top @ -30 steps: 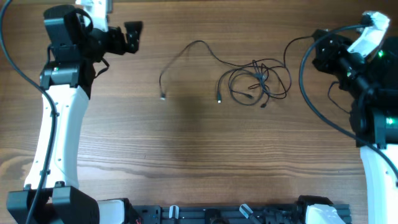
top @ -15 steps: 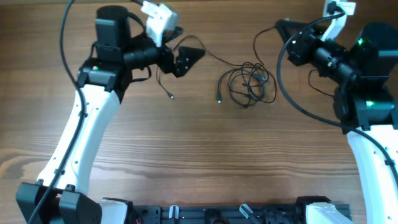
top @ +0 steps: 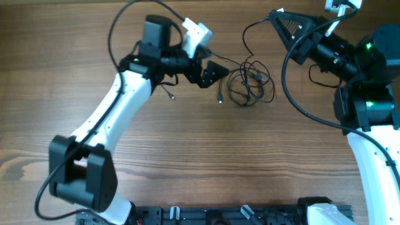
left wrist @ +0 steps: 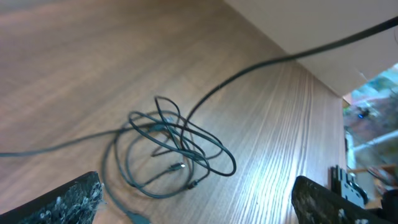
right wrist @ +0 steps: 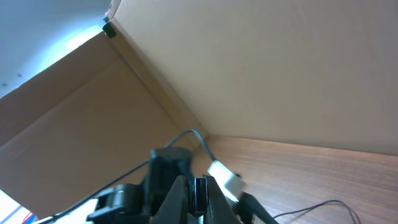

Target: Untangle cables

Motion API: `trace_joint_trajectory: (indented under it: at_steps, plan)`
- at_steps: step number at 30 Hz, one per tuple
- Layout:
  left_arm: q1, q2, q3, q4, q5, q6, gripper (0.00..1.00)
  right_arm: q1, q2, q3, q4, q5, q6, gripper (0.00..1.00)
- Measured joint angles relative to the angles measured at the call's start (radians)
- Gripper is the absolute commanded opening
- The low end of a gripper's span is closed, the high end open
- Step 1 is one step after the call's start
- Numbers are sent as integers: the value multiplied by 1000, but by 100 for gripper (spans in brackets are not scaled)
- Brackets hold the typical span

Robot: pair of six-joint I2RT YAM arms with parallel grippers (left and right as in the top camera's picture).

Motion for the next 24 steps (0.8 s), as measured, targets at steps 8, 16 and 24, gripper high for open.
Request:
trace_joint_trajectory:
  at_steps: [8, 16, 24]
  plan:
    - [-39, 25, 1, 71, 2, 0, 99, 0, 0, 0, -2, -18, 8, 5]
    - [-78, 25, 1, 97, 64, 0, 98, 0, 0, 0, -4, -25, 8, 5]
    - [-145, 25, 1, 188, 90, -2, 86, 0, 0, 0, -4, -48, 15, 4]
